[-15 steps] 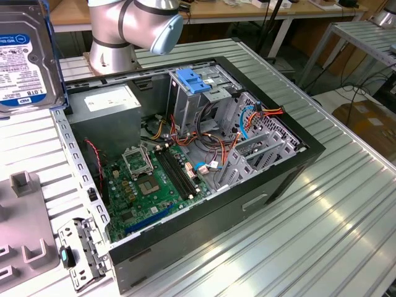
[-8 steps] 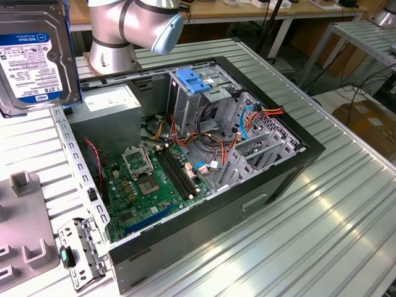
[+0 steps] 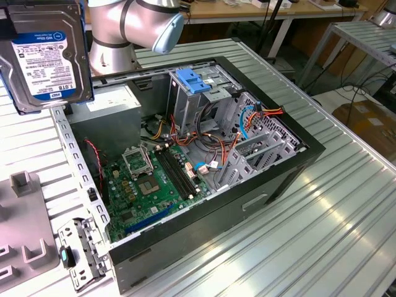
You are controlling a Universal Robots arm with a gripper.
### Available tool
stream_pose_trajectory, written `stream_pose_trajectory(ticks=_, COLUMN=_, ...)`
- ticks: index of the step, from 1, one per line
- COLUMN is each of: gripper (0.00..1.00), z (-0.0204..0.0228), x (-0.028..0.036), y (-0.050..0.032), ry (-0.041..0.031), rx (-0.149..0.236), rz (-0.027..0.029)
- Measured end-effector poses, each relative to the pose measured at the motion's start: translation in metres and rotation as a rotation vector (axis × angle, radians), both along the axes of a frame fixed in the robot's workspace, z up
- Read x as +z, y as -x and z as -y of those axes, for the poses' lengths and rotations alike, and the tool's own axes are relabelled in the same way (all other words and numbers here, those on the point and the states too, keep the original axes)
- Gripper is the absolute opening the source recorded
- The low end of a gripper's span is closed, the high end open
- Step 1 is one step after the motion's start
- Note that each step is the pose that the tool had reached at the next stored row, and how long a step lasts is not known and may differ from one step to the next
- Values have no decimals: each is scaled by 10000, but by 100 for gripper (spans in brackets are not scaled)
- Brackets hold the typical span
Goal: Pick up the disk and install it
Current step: 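Pick up the disk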
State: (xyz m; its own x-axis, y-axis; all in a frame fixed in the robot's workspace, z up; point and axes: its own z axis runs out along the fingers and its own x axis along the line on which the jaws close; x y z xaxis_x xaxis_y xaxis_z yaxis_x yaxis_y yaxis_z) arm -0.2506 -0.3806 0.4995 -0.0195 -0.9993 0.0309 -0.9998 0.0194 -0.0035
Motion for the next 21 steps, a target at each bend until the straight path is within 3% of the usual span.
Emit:
stream_pose_trajectory(ticks=12, gripper=37, z=5, x=-1, y=-295, ry=-2, rx=1, rz=-1)
stream_pose_trajectory(ticks=15, gripper=37, z=38, x=-2, y=-322, ry=0, rx=-2, rz=-4)
stream_pose_trajectory(ticks=19, gripper=37, z=149, x=-6, y=-347, ry=-1, rx=-12, rz=-5)
stream_pose_trajectory(ticks=21, gripper=37, z=173, x=-13, y=-391, ry=-1, rx=-15, rz=-6)
